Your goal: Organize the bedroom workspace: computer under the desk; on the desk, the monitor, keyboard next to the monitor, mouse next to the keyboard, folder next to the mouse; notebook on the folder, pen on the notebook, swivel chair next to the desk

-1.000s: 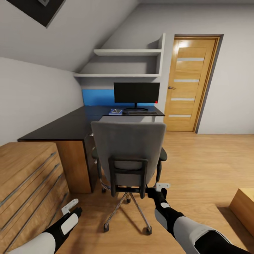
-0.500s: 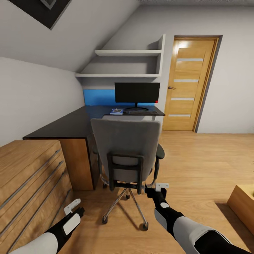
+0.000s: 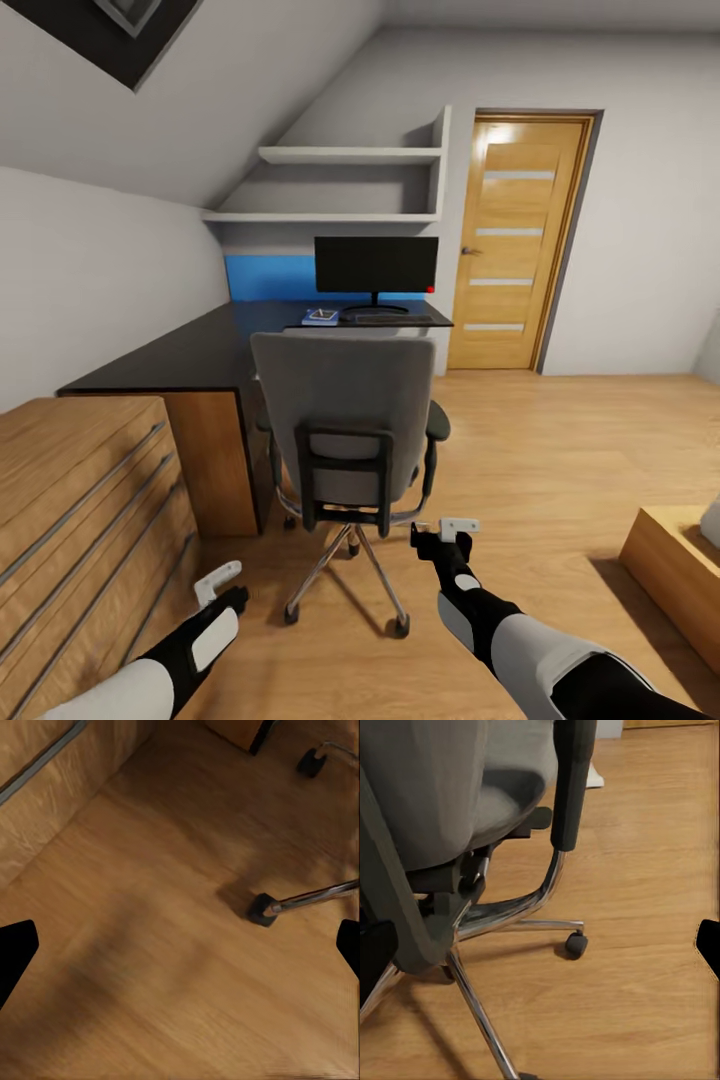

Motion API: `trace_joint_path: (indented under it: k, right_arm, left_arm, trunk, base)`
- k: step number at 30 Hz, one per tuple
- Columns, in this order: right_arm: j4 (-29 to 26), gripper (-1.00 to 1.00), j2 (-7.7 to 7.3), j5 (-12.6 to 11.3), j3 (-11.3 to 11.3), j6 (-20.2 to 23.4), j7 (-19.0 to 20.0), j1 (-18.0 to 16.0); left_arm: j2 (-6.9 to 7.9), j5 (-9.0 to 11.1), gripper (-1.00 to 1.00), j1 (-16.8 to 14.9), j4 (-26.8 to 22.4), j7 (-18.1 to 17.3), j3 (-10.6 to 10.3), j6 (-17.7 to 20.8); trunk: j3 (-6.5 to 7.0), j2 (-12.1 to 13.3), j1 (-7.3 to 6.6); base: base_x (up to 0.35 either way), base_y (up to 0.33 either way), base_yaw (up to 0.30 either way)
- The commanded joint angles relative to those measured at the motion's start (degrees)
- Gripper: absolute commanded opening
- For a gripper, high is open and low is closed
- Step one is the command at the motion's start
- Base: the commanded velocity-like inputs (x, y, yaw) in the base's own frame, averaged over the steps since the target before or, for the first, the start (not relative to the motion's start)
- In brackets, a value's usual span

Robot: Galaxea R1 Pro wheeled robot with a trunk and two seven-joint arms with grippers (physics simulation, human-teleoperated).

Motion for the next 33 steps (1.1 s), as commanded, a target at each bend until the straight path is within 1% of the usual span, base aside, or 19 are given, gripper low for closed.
trace_joint_path:
  k: [1, 3, 4, 5, 7, 8, 12, 15, 19, 22, 24, 26, 31, 33]
  right_arm:
    - [0.1, 1.00, 0.02, -0.4, 0.5, -0.3, -0.3, 0.0]
    - [0.1, 1.00, 0.02, -0.4, 0.5, -0.5, -0.3, 0.0]
    - [0.1, 1.00, 0.02, -0.4, 0.5, -0.6, -0.3, 0.0]
    - [0.1, 1.00, 0.02, -0.4, 0.5, -0.6, -0.3, 0.0]
    - [0.1, 1.00, 0.02, -0.4, 0.5, -0.7, -0.3, 0.0]
    - [0.1, 1.00, 0.02, -0.4, 0.5, -0.7, -0.3, 0.0]
    - [0.1, 1.00, 0.07, -0.4, 0.5, -0.7, -0.3, 0.0]
    - [0.1, 1.00, 0.13, -0.4, 0.6, -0.7, -0.3, 0.0]
    - [0.1, 1.00, 0.17, -0.4, 0.6, -0.7, -0.3, 0.0]
    - [0.1, 1.00, 0.22, -0.4, 0.6, -0.7, -0.3, 0.0]
    - [0.1, 1.00, 0.26, -0.5, 0.6, -0.7, -0.3, 0.0]
    - [0.0, 1.00, 0.27, -0.5, 0.6, -0.7, -0.3, 0.0]
    - [0.0, 1.00, 0.21, -0.5, 0.5, -0.9, -0.3, 0.0]
    - [0.0, 1.00, 0.21, -0.5, 0.5, -1.3, -0.3, 0.0]
  left_arm:
    - [-0.10, -0.1, 1.00, 0.0, -0.1, 0.3, -0.5, -0.2]
    - [-0.80, -3.2, 1.00, 0.0, -0.1, 0.3, -0.9, -0.3]
    - [-1.08, -4.1, 1.00, 0.0, -0.1, 0.3, -1.0, -0.3]
    - [-1.71, -6.0, 1.00, 0.0, 0.0, 0.3, -1.3, -0.3]
    - [-2.31, -7.8, 1.00, 0.0, 0.0, 0.3, -1.4, -0.4]
    - [-2.80, -9.5, 1.00, 0.0, 0.1, 0.3, -1.5, -0.4]
    - [-3.63, -12.4, 1.00, 0.0, 0.3, 0.3, -1.8, -0.3]
    - [-3.93, -13.4, 1.00, 0.0, 0.9, 0.3, -2.1, -0.2]
    - [-4.04, -13.9, 1.00, 0.0, 1.4, 0.2, -2.7, -0.3]
    - [-4.10, -14.1, 1.00, 0.0, 1.5, 0.2, -3.7, -0.2]
    - [-4.15, -14.1, 1.00, 0.0, 1.6, 0.2, -4.3, -0.2]
    - [-4.29, -14.1, 1.00, 0.0, 1.6, 0.2, -4.4, -0.2]
    - [-5.36, -14.1, 1.00, 0.0, 2.2, 0.2, -4.6, -0.2]
    - [-5.52, -14.1, 1.00, 0.0, 2.3, 0.2, -4.6, -0.2]
  trunk:
    - [0.00, 0.0, -0.01]
    - [0.13, 0.0, -0.01]
    - [0.20, 0.0, -0.01]
    - [0.27, 0.0, -0.01]
    - [0.40, 0.0, -0.01]
    - [0.46, 0.0, -0.01]
    - [0.69, 0.0, -0.01]
    - [0.77, 0.0, -0.01]
    - [0.80, 0.0, -0.01]
    - [0.81, 0.0, -0.01]
    - [0.81, 0.0, -0.01]
    - [0.81, 0.0, -0.01]
    - [0.81, 0.0, -0.01]
    - [0.81, 0.0, -0.01]
  base:
    - [-0.010, 0.023, -0.166]
    - [-0.005, 0.136, -0.172]
    - [-0.003, 0.199, -0.174]
    - [-0.002, 0.237, -0.175]
    - [-0.002, 0.256, -0.176]
    - [-0.001, 0.277, -0.177]
    - [0.000, 0.282, -0.152]
    - [0.000, 0.254, -0.066]
    - [0.000, 0.269, -0.024]
    - [0.000, 0.242, -0.007]
    - [0.000, 0.074, -0.002]
    - [0.000, 0.042, -0.001]
    - [0.000, 0.015, 0.000]
    - [0.000, 0.004, 0.000]
